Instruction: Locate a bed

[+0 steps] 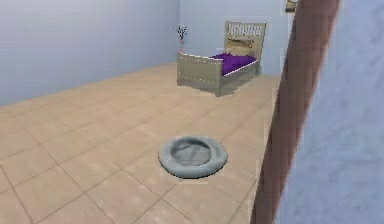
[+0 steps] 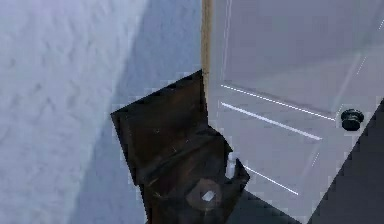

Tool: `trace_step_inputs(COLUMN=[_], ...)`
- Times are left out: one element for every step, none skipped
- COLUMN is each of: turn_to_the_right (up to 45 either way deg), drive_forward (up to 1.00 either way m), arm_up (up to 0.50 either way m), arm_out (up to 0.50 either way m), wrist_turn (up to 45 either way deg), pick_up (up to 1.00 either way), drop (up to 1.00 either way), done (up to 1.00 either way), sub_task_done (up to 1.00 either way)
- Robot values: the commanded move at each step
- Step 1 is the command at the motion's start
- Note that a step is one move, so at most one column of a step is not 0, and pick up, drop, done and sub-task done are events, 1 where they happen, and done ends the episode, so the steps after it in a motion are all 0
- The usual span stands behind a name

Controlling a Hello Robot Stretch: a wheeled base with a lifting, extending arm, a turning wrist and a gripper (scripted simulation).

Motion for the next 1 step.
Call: trace_step_inputs(turn_to_the_right=[-27.0], drive_forward=[0.00], arm_up=[0.00], arm_out=[0.00], wrist_turn=[0.0], pick_up=[0.00], drop=[0.00], done=[0.00], sub_task_done=[0.00])
